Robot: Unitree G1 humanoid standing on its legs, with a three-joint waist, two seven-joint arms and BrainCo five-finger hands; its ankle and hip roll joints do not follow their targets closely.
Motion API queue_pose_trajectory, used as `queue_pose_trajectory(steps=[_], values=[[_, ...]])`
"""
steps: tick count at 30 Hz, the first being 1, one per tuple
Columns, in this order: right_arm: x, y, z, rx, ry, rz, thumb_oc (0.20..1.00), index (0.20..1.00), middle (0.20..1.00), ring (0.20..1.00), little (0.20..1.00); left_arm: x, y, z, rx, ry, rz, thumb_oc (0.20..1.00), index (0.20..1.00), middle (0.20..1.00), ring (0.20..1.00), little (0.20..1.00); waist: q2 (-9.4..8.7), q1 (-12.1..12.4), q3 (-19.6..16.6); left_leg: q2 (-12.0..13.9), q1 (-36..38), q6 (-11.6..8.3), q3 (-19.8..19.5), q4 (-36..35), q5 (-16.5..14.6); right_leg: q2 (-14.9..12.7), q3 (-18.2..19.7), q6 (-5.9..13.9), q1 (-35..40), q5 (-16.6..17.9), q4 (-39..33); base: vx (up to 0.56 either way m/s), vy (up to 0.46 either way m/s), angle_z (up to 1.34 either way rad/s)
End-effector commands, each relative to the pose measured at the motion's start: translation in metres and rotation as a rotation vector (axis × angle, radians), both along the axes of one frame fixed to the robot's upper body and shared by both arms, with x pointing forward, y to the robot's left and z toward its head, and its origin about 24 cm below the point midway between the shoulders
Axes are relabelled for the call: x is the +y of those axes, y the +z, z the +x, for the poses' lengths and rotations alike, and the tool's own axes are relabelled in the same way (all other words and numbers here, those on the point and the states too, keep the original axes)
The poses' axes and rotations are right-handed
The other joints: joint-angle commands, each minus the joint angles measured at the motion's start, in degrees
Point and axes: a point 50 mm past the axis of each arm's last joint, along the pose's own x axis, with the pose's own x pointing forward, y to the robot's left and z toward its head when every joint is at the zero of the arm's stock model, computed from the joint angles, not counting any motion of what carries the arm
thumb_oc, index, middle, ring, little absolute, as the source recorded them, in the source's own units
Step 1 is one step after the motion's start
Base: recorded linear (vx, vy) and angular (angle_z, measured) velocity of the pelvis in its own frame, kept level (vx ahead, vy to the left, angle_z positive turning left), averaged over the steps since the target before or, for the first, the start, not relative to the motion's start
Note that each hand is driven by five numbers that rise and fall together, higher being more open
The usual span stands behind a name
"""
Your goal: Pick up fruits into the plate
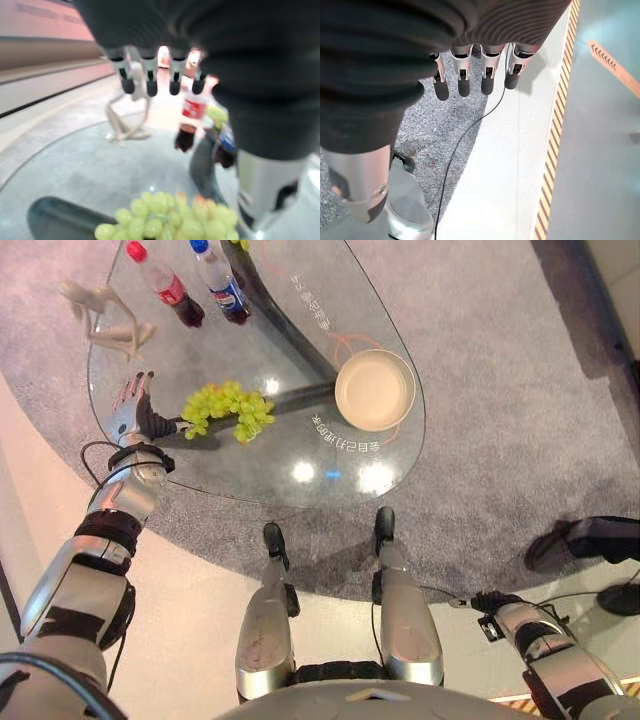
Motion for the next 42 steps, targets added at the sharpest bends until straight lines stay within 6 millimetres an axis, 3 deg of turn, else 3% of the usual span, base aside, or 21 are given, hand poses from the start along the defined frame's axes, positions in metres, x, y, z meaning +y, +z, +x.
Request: queue_pose_trajectory(steps=[1, 11, 23, 27, 32, 42], values=[[-0.018, 0.003, -0.012, 0.04, -0.02, -0.052, 1.0, 1.0, 1.0, 1.0, 1.0, 0.029, 0.032, -0.001, -0.015, 0.075, 0.086, 1.0, 1.0, 1.0, 1.0, 1.0, -1.35, -1.3, -1.0, -5.6, -10.5, 3.06, -0.3, 9.6, -6.9, 3.1, 1.8, -1.92, -9.0, -8.0, 11.1, -0.04, 0.011, -0.03], [-0.017, 0.013, 0.005, -0.036, -0.014, -0.047, 1.0, 1.0, 1.0, 1.0, 1.0, 0.028, 0.044, 0.009, 0.069, 0.103, 0.068, 1.0, 1.0, 1.0, 1.0, 1.0, -1.94, -3.4, -1.0, -5.7, -18.9, 2.99, 1.3, 12.4, -6.9, 3.6, 2.5, -1.83, -18.0, -7.1, 13.1, -0.02, 0.02, -0.05], [-0.007, 0.023, 0.026, -0.181, -0.017, 0.011, 1.0, 1.0, 1.0, 1.0, 1.0, 0.062, 0.03, -0.006, 0.203, 0.39, 0.096, 1.0, 1.0, 1.0, 1.0, 1.0, -3.64, -4.9, -1.0, -5.4, -28.2, 2.69, 1.6, 17.5, -7.4, 4.7, 3.1, -2.54, -26.9, -7.1, 16.4, 0.0, 0.004, -0.02], [-0.004, 0.023, 0.028, -0.204, -0.01, 0.037, 1.0, 1.0, 1.0, 1.0, 1.0, 0.078, 0.04, -0.017, 0.118, 0.544, 0.141, 1.0, 1.0, 1.0, 1.0, 1.0, -4.37, -5.2, -1.0, -5.3, -30.8, 2.58, 1.2, 19.4, -7.7, 5.0, 3.3, -2.87, -28.9, -7.1, 17.4, 0.0, 0.0, 0.0], [0.0, 0.013, 0.016, -0.18, 0.01, 0.068, 1.0, 1.0, 1.0, 1.0, 1.0, 0.089, 0.059, -0.028, -0.085, 0.68, 0.145, 1.0, 1.0, 1.0, 1.0, 1.0, -5.13, -5.1, -1.0, -5.0, -33.3, 2.64, 0.2, 20.9, -8.0, 5.5, 3.6, -3.23, -31.1, -7.6, 18.5, 0.01, -0.019, 0.0], [0.011, -0.002, 0.001, -0.136, -0.005, 0.106, 1.0, 1.0, 1.0, 1.0, 1.0, 0.071, 0.072, -0.018, -0.386, 0.574, -0.146, 1.0, 1.0, 1.0, 1.0, 1.0, -5.35, -3.7, -1.0, -5.4, -33.7, 2.66, -1.6, 21.2, -8.6, 5.3, 2.8, -3.15, -31.1, -8.2, 18.9, 0.01, -0.049, 0.02]])
